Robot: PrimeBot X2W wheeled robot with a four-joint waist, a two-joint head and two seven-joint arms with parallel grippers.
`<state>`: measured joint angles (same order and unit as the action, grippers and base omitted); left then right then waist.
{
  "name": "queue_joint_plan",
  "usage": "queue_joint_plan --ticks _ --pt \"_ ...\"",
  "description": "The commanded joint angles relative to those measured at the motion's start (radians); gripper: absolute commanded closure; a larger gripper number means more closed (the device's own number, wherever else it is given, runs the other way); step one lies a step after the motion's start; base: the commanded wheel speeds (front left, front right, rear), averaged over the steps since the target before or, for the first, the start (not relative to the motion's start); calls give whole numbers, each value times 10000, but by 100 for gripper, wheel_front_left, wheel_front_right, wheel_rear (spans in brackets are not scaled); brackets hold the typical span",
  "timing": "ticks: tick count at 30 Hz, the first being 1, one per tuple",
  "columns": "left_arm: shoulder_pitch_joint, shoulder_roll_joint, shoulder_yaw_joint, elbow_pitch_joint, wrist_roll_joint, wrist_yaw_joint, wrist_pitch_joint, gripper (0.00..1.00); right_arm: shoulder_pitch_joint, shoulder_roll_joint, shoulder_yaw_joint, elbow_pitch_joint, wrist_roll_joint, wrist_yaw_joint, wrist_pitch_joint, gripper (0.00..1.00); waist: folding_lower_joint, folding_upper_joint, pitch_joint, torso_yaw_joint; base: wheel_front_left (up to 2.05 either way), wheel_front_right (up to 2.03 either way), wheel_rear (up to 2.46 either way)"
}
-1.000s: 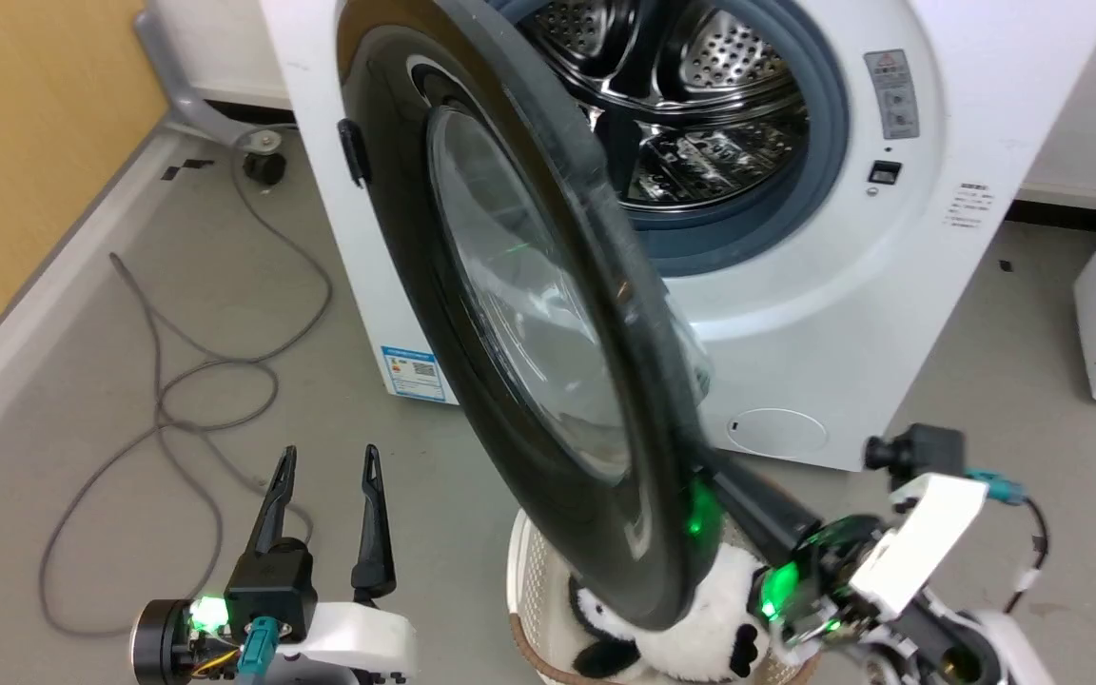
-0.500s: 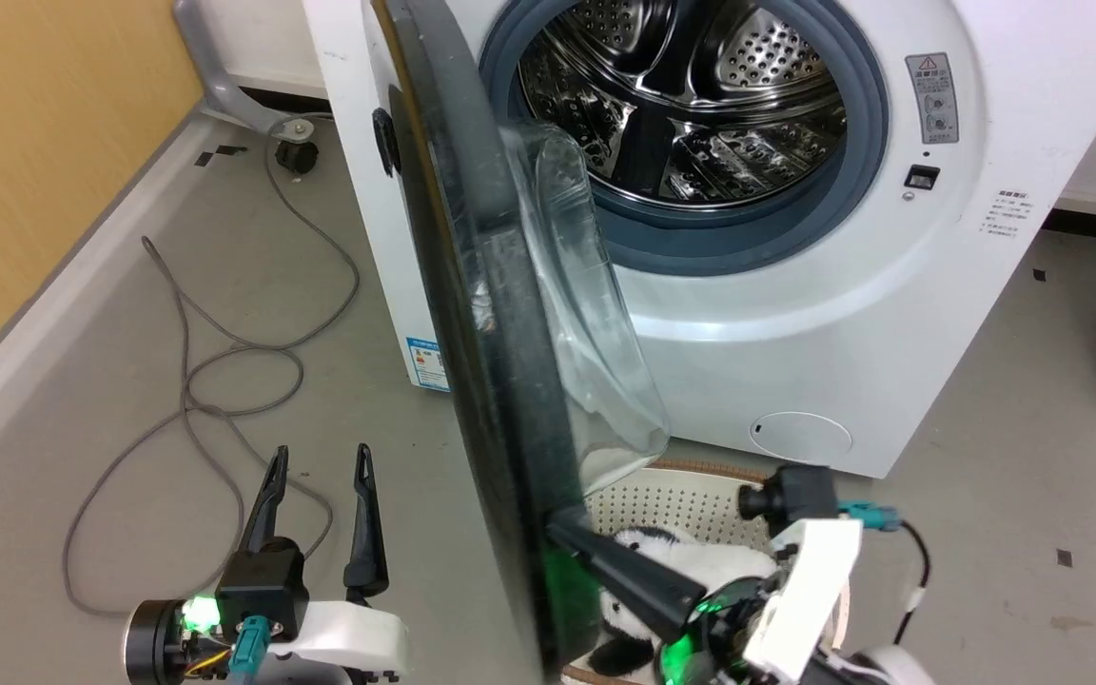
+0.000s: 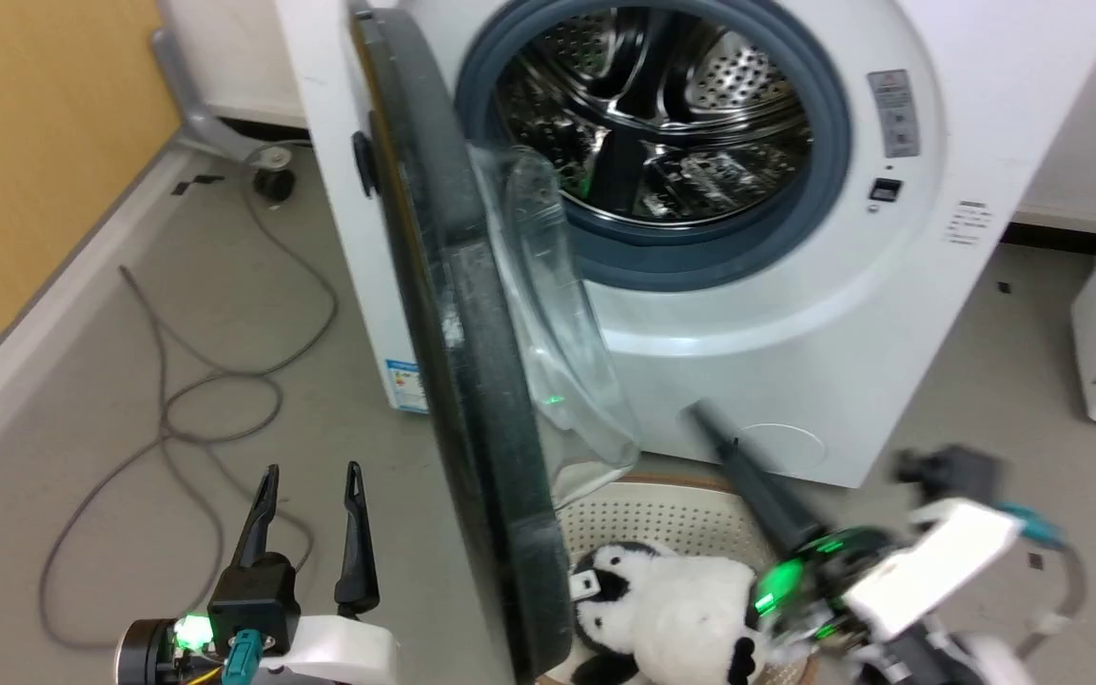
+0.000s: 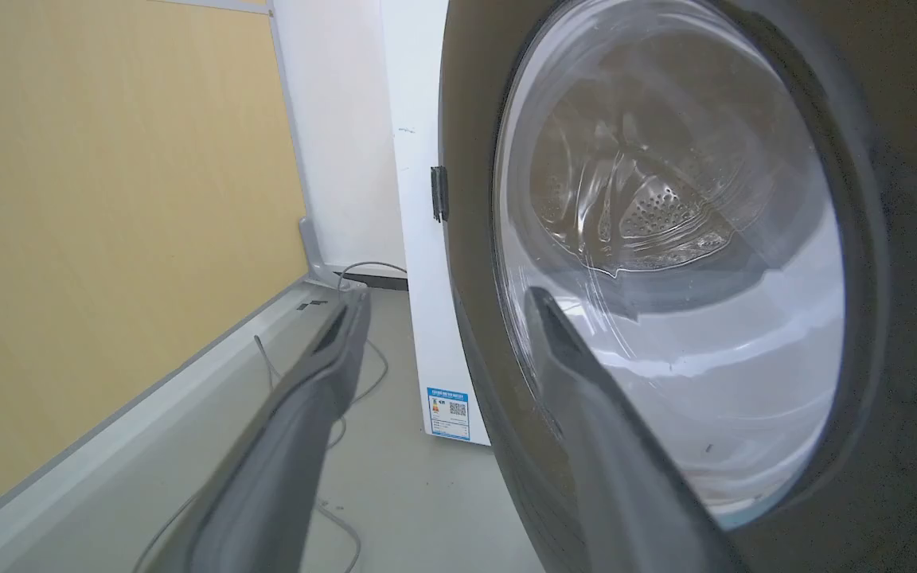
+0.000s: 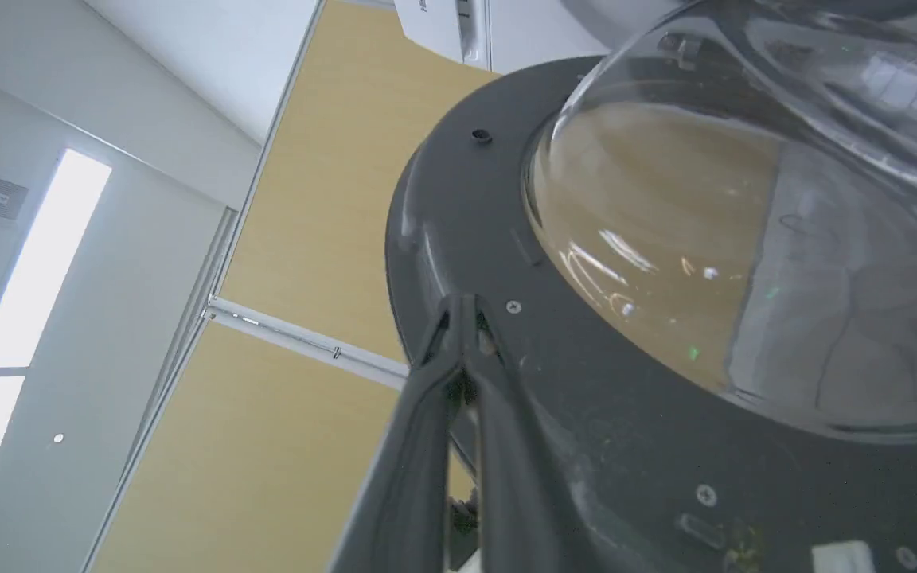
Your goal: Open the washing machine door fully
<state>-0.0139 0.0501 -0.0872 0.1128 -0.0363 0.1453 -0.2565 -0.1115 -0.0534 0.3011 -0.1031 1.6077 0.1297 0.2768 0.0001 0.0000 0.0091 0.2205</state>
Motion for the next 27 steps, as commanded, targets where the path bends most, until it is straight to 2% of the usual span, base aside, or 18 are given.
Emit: queue_joint_plan --ticks 1,7,13,15,17,19,22,27 --pt "149 20 23 -4 95 -24 -53 0 149 23 -233 -143 -120 10 -267 100 -1 0 -53 -128 0 0 0" --pt "263 58 127 -36 100 -44 -53 0 263 -366 -1401 -368 -1601 10 -2182 100 -1 0 -148 -510 0 0 0" --pt "363 77 222 -81 119 -35 -53 0 507 -1240 -1747 -85 -4182 10 -4821 100 -1 0 -199 -844 0 0 0" --pt "407 89 262 -86 114 -38 -53 0 634 -1584 -2086 179 -5500 10 -5251 100 -1 0 -220 -974 0 0 0" --pt "440 98 297 -95 114 -42 -53 0 752 -1644 -2584 345 -7022 10 -5365 100 -1 0 -223 -1103 0 0 0" --pt "458 103 331 -123 119 -35 -53 0 844 -1467 -3267 175 -8889 10 -5377 100 -1 0 -200 -1225 0 0 0" --pt "458 110 374 -147 123 -36 -53 0 1172 -1231 -3657 -44 -11623 10 -5381 100 -1 0 -173 -1366 0 0 0" --pt "450 128 420 -178 145 -54 -53 0 1802 -556 -3880 65 -14202 10 -5383 100 -1 0 -152 -1510 0 0 0"
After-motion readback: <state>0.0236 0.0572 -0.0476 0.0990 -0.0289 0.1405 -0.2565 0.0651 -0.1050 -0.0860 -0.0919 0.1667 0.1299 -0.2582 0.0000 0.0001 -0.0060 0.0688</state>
